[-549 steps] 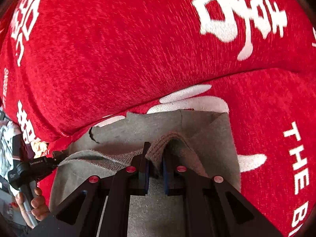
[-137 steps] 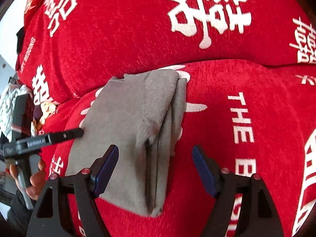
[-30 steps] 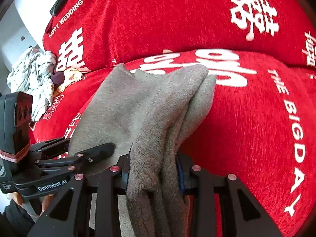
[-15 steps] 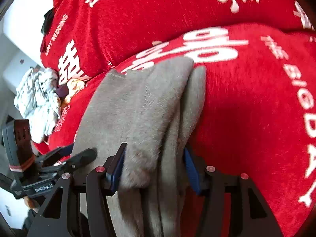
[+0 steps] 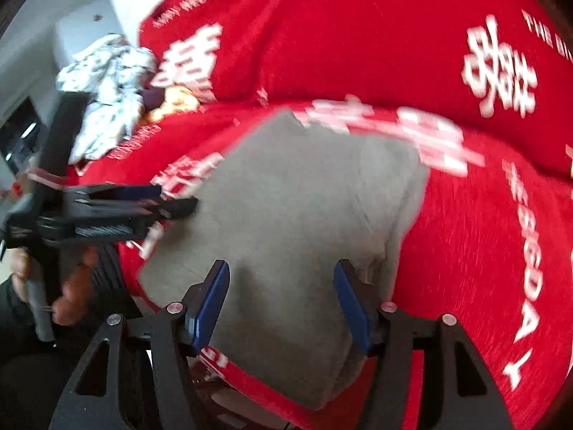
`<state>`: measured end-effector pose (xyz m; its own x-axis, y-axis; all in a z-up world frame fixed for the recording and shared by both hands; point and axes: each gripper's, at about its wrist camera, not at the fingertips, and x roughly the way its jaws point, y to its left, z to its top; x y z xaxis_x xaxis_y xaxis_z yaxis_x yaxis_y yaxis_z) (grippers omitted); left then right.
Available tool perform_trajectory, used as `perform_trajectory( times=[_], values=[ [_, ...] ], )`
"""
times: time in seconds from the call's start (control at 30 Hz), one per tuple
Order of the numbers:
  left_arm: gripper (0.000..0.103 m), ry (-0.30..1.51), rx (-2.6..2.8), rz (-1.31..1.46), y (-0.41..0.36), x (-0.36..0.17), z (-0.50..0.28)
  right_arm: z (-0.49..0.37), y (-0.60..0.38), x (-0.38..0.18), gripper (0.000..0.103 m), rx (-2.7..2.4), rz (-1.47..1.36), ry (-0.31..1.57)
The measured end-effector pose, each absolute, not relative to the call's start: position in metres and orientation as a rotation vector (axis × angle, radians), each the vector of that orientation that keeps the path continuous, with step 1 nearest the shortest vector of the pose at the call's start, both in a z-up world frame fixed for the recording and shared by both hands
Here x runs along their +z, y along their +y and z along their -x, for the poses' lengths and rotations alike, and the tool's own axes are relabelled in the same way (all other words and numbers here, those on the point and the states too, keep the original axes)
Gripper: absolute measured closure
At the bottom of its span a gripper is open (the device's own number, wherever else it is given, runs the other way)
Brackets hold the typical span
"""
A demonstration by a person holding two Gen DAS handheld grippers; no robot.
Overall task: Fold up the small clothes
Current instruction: 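Open the right tool and release the folded sweater onto the cushion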
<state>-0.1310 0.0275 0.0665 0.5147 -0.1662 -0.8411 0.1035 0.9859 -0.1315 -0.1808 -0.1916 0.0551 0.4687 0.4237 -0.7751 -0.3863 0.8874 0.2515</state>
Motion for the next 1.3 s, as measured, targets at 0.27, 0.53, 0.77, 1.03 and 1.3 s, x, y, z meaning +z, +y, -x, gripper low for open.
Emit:
perform_trajectory(
  times=[0.27, 0.53, 0.77, 1.03, 1.3],
  values=[
    [0.014, 0.987, -0.16, 0.01, 0.011, 0.085, 0.117, 0.168, -0.197, 0.078, 0.038, 0.52, -0.067, 0.907],
    [0.014, 1.068, -0.162, -0.02, -0.015, 0.064, 0.072, 0.102, -0.201, 0.054, 0.038, 0.475, -0.103, 1.014],
    [0.014, 1.111, -0.179, 0.015, -0.021, 0.055, 0.058, 0.088, -0.192, 0.045, 0.037, 0.465, -0.031, 1.016],
    [0.014, 1.071, -0.169, -0.011, -0.016, 0.074, 0.087, 0.14, -0.183, 0.073, 0.036, 0.502, -0.001, 0.949],
    [0.014, 1.067, -0.171, -0.003, -0.01, 0.072, 0.11, 0.184, -0.176, 0.052, 0.035, 0.484, 0.089, 0.958]
  ],
)
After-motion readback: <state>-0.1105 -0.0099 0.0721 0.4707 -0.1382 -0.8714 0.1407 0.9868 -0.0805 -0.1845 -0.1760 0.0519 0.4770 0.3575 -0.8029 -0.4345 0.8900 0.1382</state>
